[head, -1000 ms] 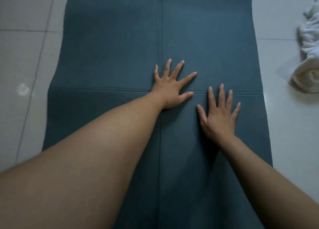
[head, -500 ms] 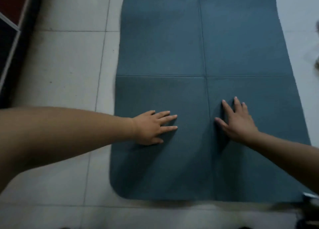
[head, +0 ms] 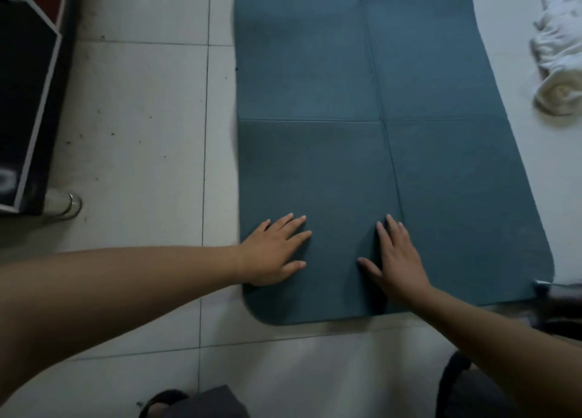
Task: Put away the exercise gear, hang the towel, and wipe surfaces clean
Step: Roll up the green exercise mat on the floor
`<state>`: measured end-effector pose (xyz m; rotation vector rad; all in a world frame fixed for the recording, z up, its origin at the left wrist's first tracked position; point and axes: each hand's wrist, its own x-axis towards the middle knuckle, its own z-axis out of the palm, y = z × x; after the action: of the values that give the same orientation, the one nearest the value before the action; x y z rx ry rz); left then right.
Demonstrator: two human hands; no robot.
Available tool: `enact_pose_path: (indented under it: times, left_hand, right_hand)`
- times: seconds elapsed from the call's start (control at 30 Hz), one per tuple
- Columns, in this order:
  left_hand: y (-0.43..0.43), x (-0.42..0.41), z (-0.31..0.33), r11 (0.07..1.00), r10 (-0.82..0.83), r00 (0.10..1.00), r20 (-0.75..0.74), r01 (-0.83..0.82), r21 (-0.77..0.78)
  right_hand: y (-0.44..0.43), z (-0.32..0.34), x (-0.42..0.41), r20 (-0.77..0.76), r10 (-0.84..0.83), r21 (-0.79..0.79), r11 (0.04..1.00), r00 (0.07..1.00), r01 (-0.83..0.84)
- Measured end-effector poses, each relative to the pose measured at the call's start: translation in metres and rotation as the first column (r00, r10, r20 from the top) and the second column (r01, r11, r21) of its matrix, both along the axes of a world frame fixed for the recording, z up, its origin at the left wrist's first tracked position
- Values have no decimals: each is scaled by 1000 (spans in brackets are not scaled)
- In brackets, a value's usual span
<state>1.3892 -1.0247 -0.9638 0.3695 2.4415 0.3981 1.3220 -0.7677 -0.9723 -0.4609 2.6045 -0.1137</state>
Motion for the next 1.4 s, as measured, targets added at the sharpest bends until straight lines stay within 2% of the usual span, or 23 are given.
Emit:
enact_pose_path:
  times: [0.07,0.17,0.23,0.33,0.6,0.8,0.9,1.0,1.13,1.17,1.27,1.4]
  left_hand:
    - [3,6,2,1000,20,1000,6,-20,10]
    - [10,12,-3,999,-30,998,-63,28,-39]
    - [15,12,-8,989,-135,984,-113,127,-75]
    - [18,10,-13,959,-270,958,-96,258,-121]
    - [16,5,-11,956,-277,957,-85,266,-123]
    - [27,1,2,990,-137,990,13,137,-18]
    - [33,-15,23,992,-30,1000,3,29,123]
    - [39,-34,55,944,121,993,11,-118,307]
    - [34,-55,105,873,226,948,223,-299,386]
    - [29,-60,117,881,228,949,216,-295,369]
    - [10,-71,142,923,267,964,3,-257,286]
    - [-9,-85,146,897,412,903,-120,-379,228]
  right_hand:
    - [1,-6,18,-53,-79,-82,994,996,74]
    - [6,-11,52,-57,-155,-165,976,986,144]
    - [12,-12,73,-31,-93,-165,982,995,86]
    - [29,-15,84,-37,23,-156,987,999,-28]
    - [61,-14,66,-30,253,-147,956,967,-255]
    - [60,2,52,-52,291,-247,923,955,-294]
    - [55,28,31,-81,290,-288,909,954,-301]
    - [42,63,-7,-68,316,-320,892,946,-320]
    - [17,119,-60,-72,381,-334,862,922,-382]
    - [9,130,-70,-64,395,-329,859,917,-392]
    - [-17,153,-96,-70,377,-335,863,924,-378]
    - [-45,169,-117,-184,356,-319,860,916,-399]
